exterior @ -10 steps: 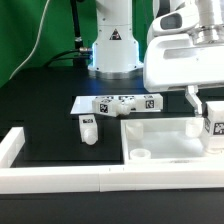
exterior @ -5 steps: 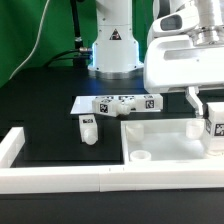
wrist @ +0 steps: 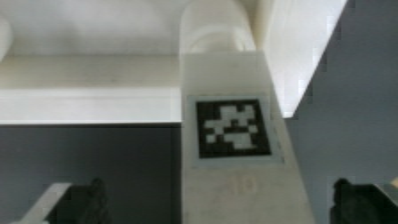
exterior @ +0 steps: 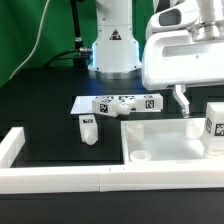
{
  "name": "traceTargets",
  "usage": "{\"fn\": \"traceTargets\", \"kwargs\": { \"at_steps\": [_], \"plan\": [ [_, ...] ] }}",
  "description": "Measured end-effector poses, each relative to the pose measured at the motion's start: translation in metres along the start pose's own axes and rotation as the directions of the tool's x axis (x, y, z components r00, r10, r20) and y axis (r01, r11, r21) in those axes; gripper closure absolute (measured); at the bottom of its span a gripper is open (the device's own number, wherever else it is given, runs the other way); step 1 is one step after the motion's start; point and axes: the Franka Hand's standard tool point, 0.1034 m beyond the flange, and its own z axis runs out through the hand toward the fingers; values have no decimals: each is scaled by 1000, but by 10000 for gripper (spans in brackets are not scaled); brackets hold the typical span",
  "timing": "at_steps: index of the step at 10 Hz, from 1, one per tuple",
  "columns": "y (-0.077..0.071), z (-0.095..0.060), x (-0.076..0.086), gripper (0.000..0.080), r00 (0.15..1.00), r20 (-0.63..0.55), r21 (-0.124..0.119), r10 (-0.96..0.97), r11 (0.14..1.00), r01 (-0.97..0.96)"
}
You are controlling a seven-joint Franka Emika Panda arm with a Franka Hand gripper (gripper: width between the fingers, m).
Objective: Assemble one leg
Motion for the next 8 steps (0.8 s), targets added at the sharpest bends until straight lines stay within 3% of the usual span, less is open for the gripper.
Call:
{"fn": "traceTargets", "kwargs": {
  "at_steps": [2,4,6,7,8],
  "plan": [
    [1,0,8,151,982,188,-2,14,1000,-14],
    [5,10,5,150,950,311,-11,26,1000,-24],
    [7,11,5,150,947,314,-23,63,998,-59],
    [7,11,5,262,947,315,-24,63,998,-59],
    [7,12,5,262,946,315,-27,75,997,-70]
  ]
}}
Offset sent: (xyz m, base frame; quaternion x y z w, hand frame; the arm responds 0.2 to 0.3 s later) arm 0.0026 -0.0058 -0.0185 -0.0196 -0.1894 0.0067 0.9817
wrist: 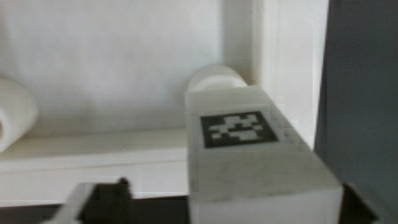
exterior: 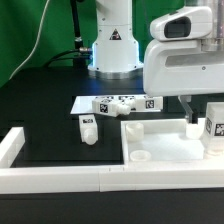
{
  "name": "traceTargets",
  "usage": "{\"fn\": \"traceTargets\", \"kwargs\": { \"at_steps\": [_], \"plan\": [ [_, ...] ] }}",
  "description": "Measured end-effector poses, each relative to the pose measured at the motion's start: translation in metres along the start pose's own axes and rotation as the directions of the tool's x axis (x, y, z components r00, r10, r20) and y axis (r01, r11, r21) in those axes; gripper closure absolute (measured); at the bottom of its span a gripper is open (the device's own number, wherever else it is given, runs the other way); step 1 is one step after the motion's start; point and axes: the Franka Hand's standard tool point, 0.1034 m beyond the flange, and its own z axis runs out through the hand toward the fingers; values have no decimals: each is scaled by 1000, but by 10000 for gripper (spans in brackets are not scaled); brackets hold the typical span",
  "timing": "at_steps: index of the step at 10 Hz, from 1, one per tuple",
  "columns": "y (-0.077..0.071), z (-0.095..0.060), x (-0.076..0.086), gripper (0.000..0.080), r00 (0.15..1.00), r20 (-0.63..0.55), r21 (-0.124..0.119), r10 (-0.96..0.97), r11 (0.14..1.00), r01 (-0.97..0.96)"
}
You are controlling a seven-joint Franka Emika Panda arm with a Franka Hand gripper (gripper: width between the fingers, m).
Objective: Assemble one leg
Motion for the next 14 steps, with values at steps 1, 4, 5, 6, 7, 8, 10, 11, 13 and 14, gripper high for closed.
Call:
{"fn": "traceTargets", "kwargs": {
  "at_steps": [1,4,5,6,7,8,10,11,13,14],
  "plan": [
    [0,0,0,464,997,0,1,79,997,-79],
    [-1,0,0,514,956,1,2,293,956,-293],
    [0,0,-1,514,932,2,1,361,932,-361],
    [0,1,-2,514,858,3,-3,514,858,-514],
    [-1,1,-3,514,756,1,-10,655,756,-655],
    [-3,1,-4,514,648,2,-12,762,648,-762],
    [4,2,-6,514,308,71,24,949,308,-951],
    [4,2,-6,514,290,72,25,954,289,-957],
    [4,3,-6,432,295,72,24,953,294,-955],
    [3,3,-6,296,328,69,26,942,327,-945]
  ]
}}
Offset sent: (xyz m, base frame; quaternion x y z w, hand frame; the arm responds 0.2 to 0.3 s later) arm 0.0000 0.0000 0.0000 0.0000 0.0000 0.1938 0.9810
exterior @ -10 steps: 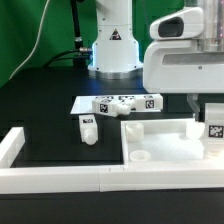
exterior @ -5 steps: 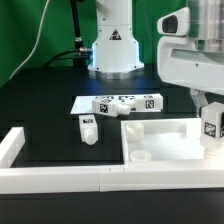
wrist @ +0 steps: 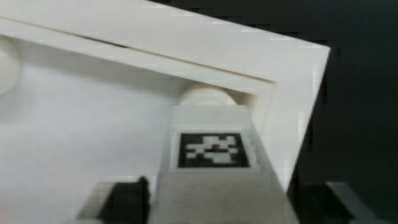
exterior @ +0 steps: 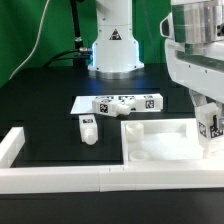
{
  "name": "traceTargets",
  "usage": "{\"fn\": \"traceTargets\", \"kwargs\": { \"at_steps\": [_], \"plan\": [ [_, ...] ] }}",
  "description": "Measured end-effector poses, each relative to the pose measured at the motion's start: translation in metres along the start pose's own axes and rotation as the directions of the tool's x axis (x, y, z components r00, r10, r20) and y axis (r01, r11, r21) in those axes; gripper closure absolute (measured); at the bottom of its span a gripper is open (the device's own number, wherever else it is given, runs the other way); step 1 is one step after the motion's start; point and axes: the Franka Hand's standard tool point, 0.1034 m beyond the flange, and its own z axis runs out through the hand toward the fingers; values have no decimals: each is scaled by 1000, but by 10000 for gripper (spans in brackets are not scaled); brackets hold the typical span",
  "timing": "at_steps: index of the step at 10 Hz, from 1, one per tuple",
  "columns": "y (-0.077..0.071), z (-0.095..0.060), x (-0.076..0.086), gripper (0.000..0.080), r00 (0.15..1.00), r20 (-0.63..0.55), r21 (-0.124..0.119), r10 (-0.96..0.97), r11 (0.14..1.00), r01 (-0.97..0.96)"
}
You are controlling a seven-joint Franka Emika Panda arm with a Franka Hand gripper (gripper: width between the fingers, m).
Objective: Assemble one leg
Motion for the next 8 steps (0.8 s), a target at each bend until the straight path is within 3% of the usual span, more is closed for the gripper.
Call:
{"fn": "traceTargets", "kwargs": {
  "at_steps": [1,2,3,7,8],
  "plan": [
    [-2,0,-2,296,972,-19,-2,-234,972,234],
    [-3,0,-5,180,892,-24,-6,-450,893,450],
    [-3,0,-3,159,822,-21,-9,-568,823,568],
    [-3,0,0,150,682,-22,-19,-731,683,731],
    [-3,-1,0,150,612,-26,-33,-791,612,790]
  ]
}}
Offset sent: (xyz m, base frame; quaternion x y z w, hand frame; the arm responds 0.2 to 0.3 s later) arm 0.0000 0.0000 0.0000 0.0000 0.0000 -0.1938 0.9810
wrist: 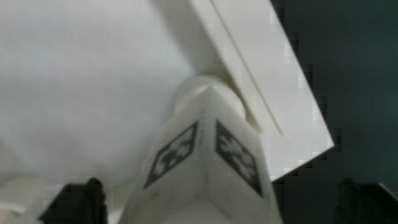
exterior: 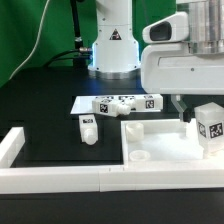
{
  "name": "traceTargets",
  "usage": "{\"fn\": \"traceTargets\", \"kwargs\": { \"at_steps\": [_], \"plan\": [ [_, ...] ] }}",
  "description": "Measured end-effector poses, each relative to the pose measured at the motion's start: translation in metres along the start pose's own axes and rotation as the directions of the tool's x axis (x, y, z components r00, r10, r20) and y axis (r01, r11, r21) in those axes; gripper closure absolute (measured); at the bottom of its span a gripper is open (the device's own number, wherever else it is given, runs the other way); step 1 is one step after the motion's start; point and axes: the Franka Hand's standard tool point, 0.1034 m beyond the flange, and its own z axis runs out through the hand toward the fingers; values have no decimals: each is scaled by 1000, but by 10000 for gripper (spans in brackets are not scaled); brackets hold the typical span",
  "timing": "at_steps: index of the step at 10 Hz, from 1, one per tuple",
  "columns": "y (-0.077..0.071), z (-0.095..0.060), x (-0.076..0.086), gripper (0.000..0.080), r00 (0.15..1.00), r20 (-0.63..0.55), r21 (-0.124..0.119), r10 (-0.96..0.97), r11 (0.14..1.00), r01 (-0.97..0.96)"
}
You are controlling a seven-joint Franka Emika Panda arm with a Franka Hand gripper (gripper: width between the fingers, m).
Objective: Assemble one leg
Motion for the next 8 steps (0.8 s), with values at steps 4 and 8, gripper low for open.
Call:
{"fn": "traceTargets", "kwargs": {
  "at_steps": [4,8],
  "plan": [
    [-13,-4,2,332,978,-63,-50,-199,979,196],
    [-8,-3,4,508,995,-75,-38,58,997,-61]
  ]
}}
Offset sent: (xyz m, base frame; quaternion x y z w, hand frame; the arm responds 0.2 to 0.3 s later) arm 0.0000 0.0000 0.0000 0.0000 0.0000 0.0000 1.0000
